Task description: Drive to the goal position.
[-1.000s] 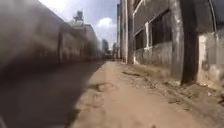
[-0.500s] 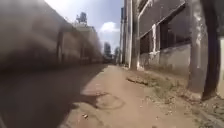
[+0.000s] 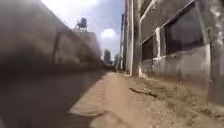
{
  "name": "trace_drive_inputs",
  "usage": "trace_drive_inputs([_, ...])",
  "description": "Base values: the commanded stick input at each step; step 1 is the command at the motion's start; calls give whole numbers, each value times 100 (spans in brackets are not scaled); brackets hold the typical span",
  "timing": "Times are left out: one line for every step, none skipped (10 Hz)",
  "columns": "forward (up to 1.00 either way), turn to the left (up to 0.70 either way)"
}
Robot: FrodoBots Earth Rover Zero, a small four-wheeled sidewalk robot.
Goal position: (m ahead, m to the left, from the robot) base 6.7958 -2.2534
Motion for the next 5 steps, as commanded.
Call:
trace_drive_inputs([100,27])
trace_drive_inputs([100,27])
trace_drive_inputs([100,27])
trace_drive_inputs([100,0])
trace_drive_inputs([100,0])
